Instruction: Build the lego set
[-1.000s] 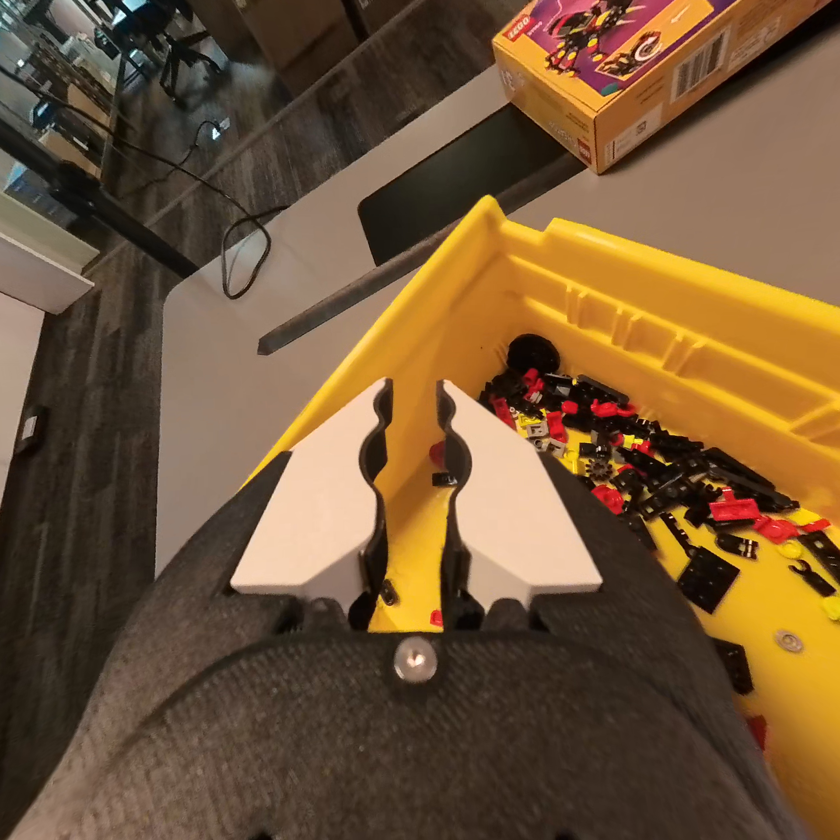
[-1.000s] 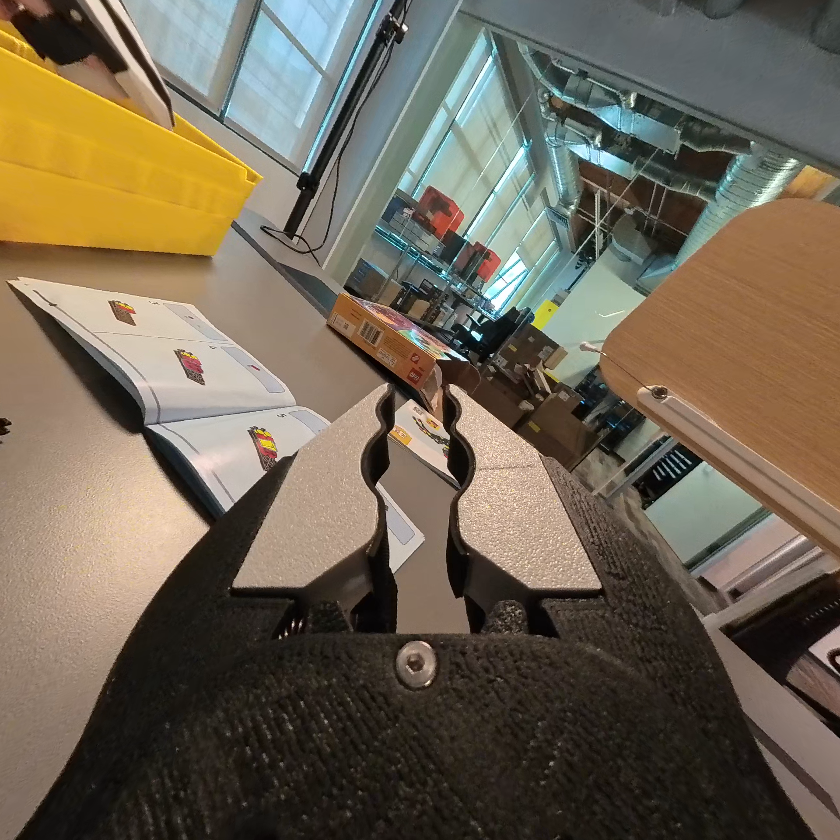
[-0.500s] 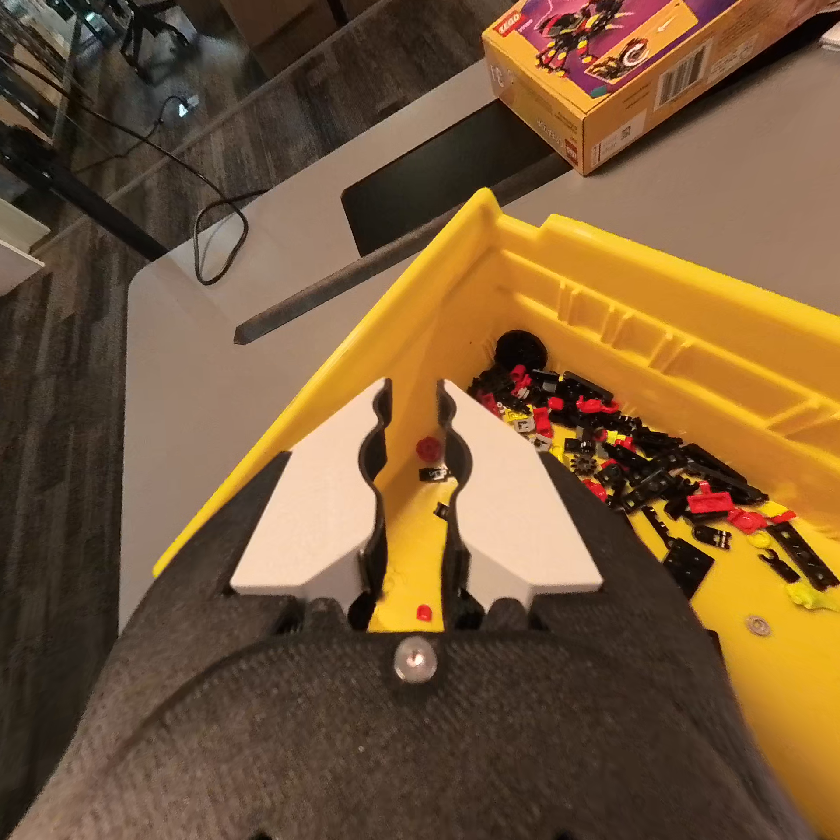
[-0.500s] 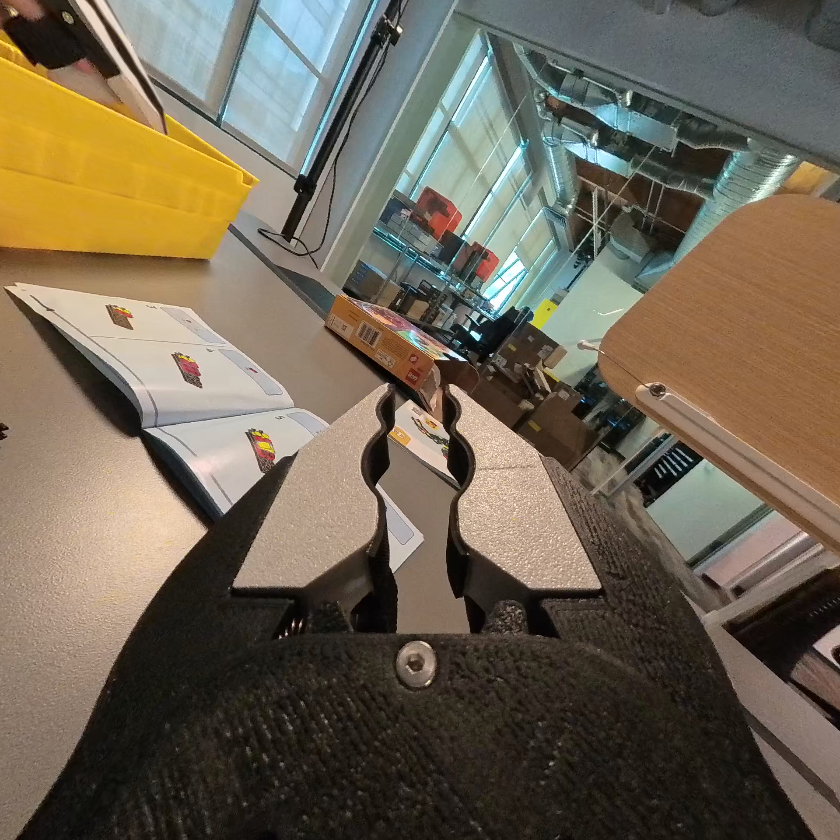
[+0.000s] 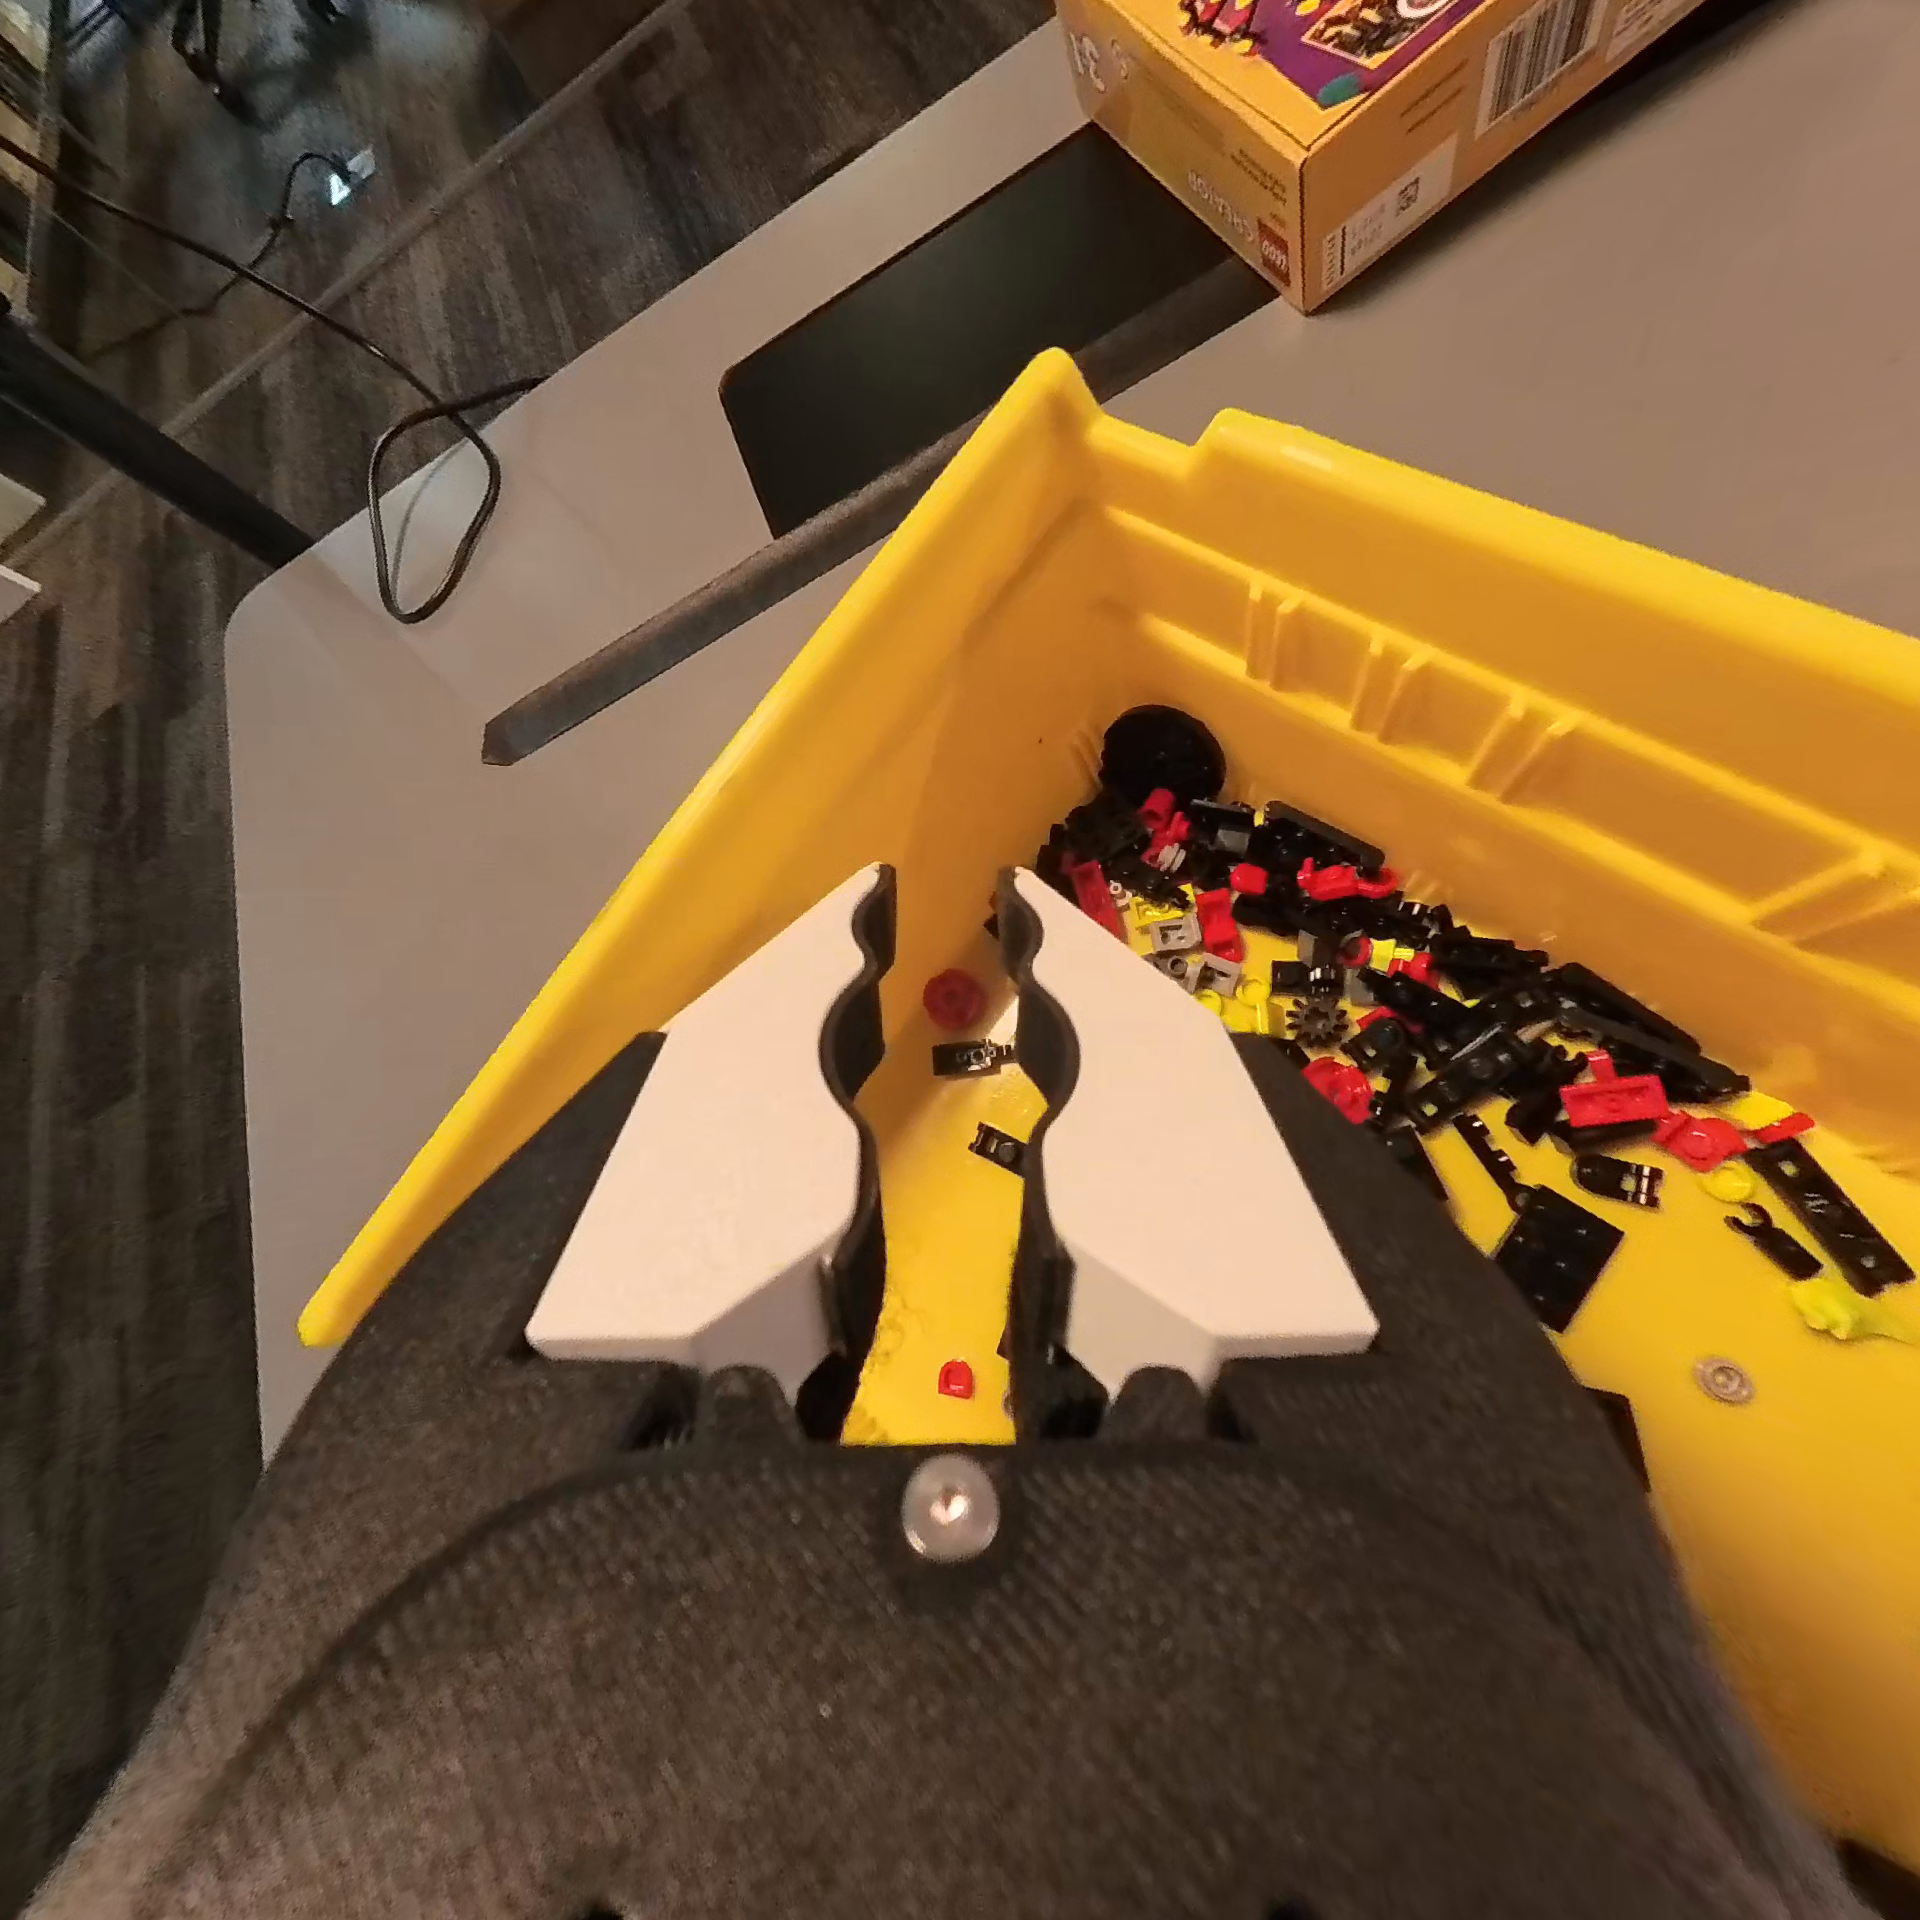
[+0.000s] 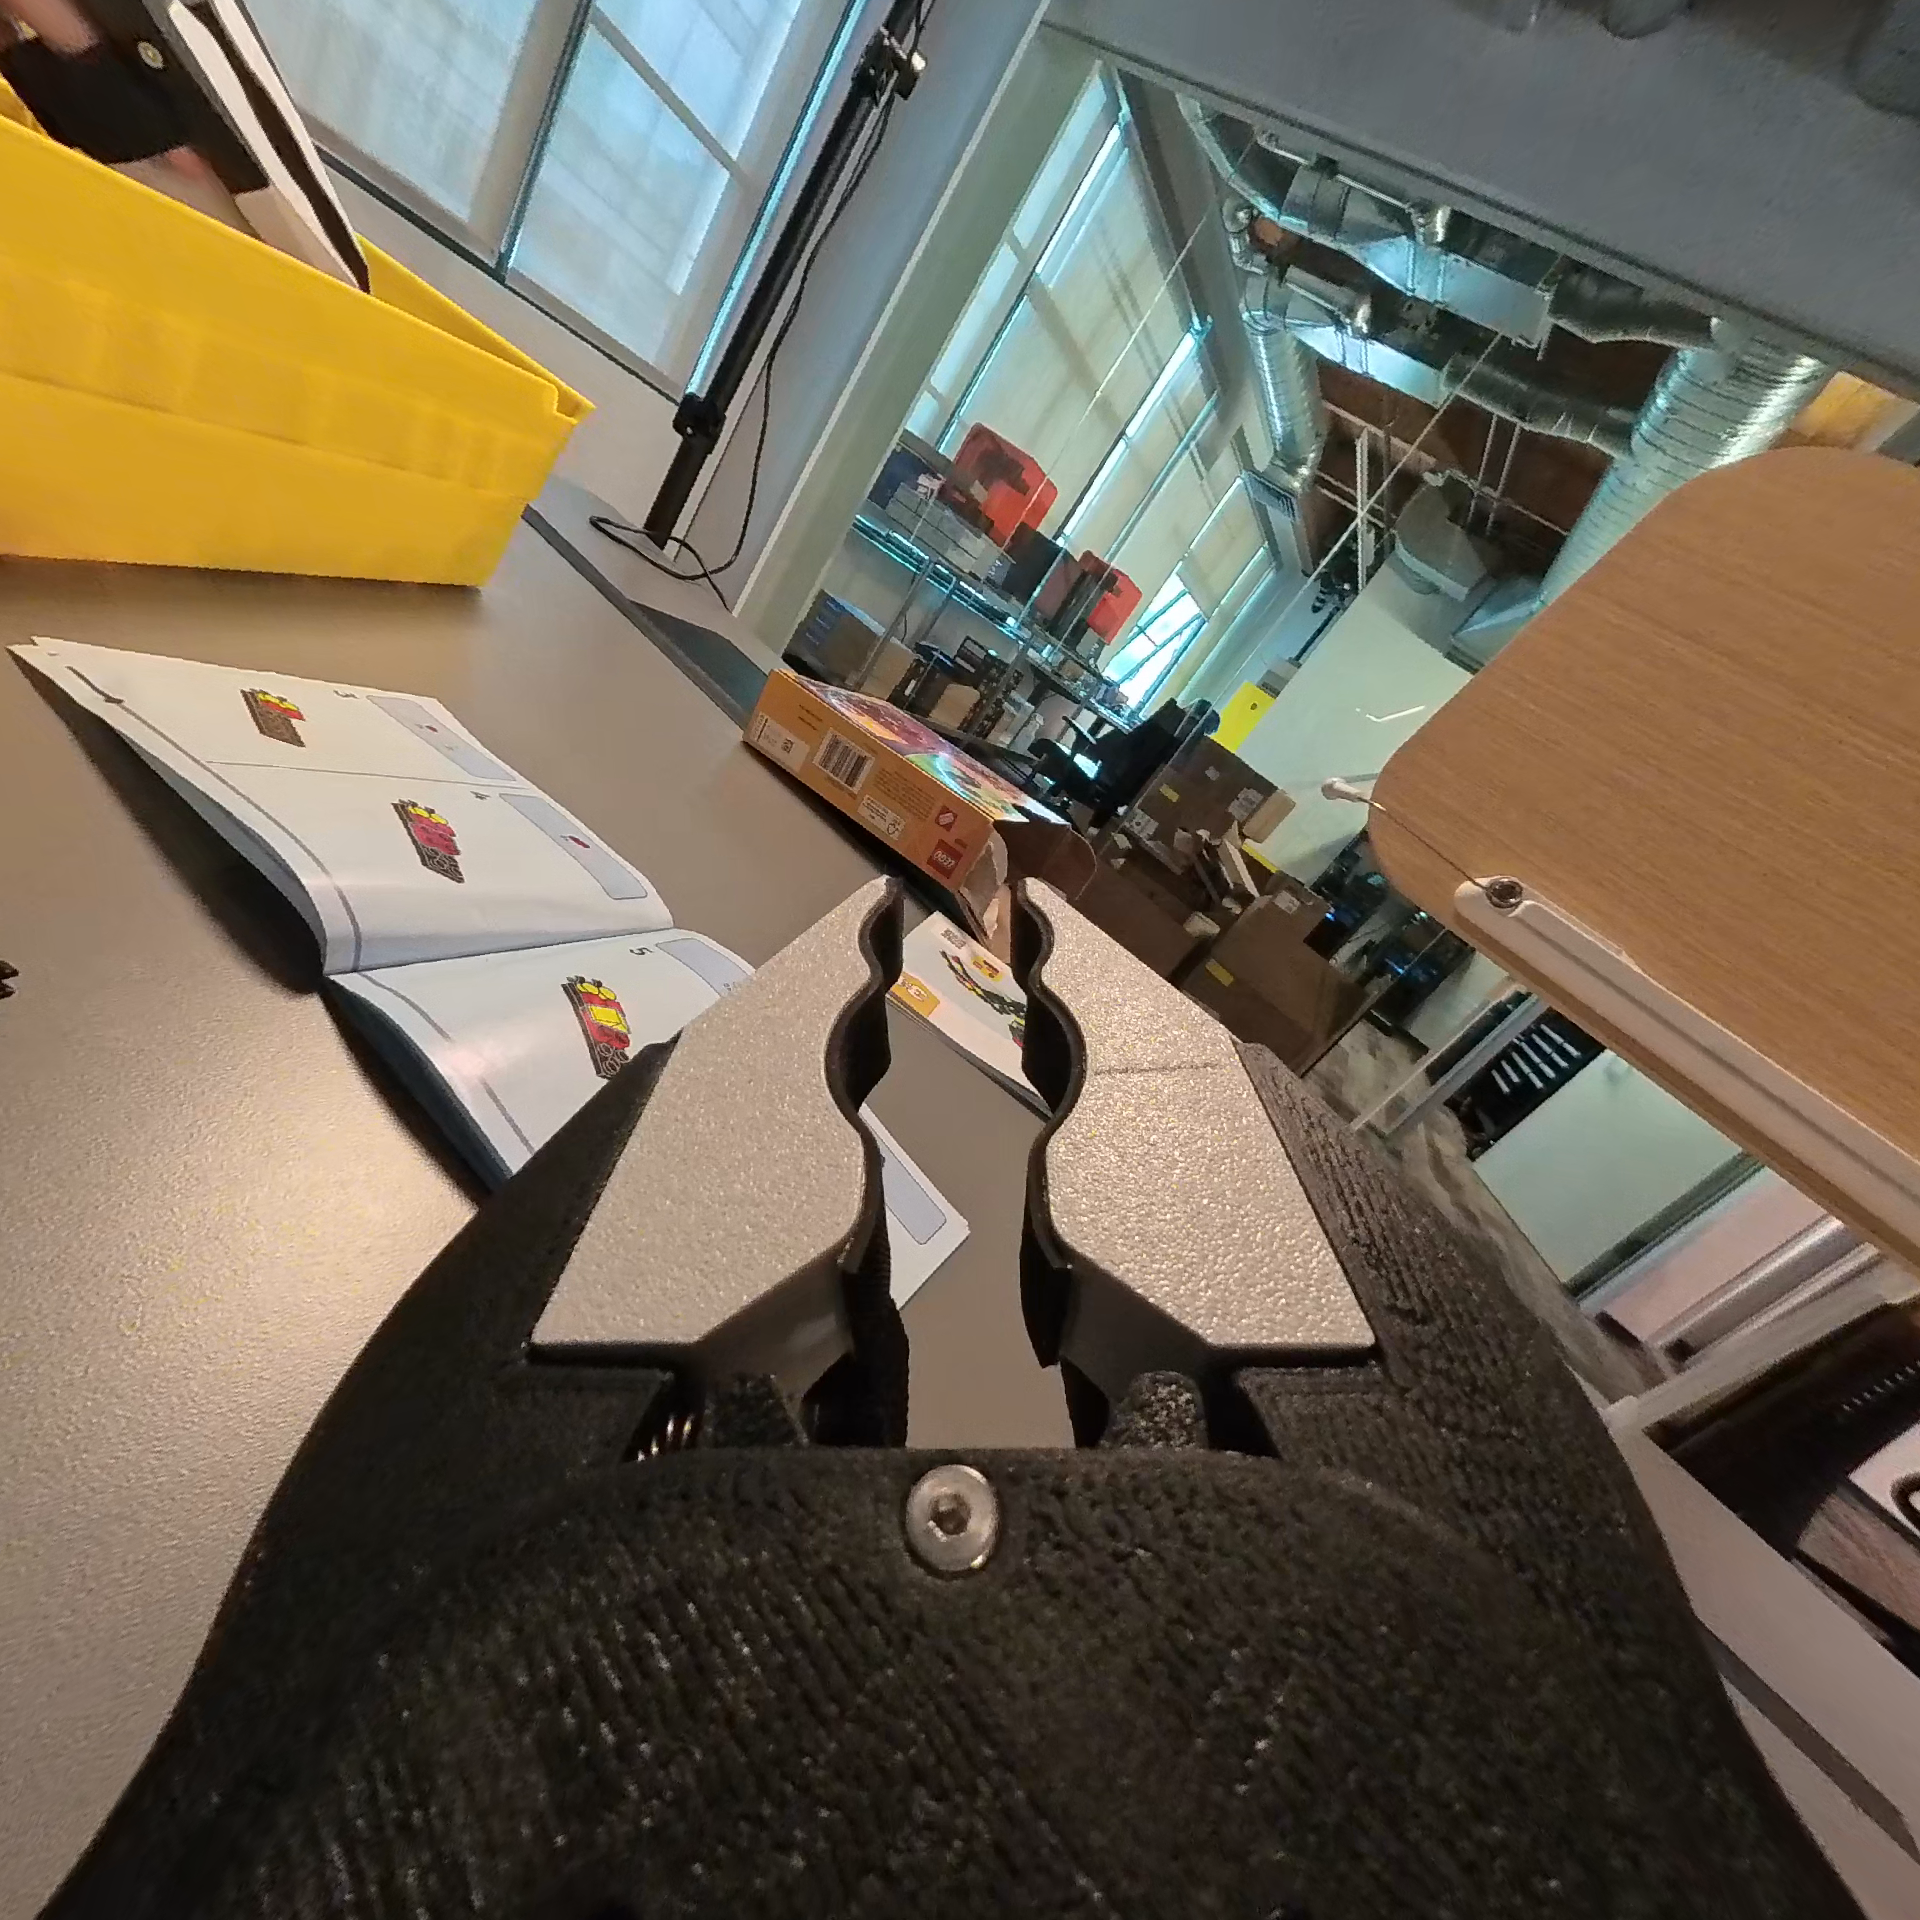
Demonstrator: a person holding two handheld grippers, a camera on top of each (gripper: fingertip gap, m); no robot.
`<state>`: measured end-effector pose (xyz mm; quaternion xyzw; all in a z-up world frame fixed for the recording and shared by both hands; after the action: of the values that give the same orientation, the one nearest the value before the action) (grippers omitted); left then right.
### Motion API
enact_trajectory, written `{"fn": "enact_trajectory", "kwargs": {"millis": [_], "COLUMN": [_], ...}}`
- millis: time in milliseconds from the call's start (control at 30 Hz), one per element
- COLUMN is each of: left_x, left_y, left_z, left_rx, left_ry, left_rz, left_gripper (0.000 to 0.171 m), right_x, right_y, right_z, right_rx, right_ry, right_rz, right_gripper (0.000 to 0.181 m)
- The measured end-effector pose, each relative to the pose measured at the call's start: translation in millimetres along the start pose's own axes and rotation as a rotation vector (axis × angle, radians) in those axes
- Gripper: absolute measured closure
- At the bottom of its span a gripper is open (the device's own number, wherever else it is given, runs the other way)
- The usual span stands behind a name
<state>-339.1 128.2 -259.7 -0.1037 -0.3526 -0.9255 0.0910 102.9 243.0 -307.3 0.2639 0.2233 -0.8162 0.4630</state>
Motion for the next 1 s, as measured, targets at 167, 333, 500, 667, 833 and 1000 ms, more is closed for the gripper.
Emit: {"fn": "enact_trajectory", "kwargs": {"millis": [167, 333, 500, 667, 833, 1000], "left_x": [-0.9, -6.4, -9.3, -10.2, -10.5, -10.8], "left_y": [-0.6, -4.3, -5.5, -5.6, -6.1, -6.2], "left_z": [-0.1, -2.2, -3.9, -3.7, -4.5, -4.4], "left_rx": [0.005, 0.036, 0.05, 0.046, 0.052, 0.053], "left_ry": [-0.007, -0.034, -0.059, -0.052, -0.048, -0.048], "left_rz": [-0.003, -0.028, -0.041, -0.066, -0.08, -0.082], "left_gripper": [0.153, 0.153, 0.153, 0.153, 0.153, 0.153], "right_x": [-2.7, -4.3, -4.2, -3.3, -3.4, -2.9], "right_y": [0.9, 1.4, 1.4, 1.0, 0.9, 0.7], "right_z": [-0.3, -0.5, -0.5, -0.5, -0.5, -0.5], "right_rx": [-0.004, -0.006, -0.006, -0.004, -0.004, -0.004], "right_ry": [-0.021, -0.035, -0.034, -0.026, -0.027, -0.023], "right_rz": [-0.015, -0.025, -0.024, -0.021, -0.021, -0.018], "right_gripper": [0.163, 0.163, 0.163, 0.163, 0.163, 0.163]}}
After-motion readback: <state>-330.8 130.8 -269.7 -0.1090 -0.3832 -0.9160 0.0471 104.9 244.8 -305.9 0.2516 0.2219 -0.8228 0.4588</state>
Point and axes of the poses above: each gripper's, where its closed fingertips meet, y back along the fingers, z out of its top, x = y × z across the jaws, the point moved 9 cm from there along y, back along the fingers, and after that the axes turned 6 degrees about y, right-handed, at the moved point
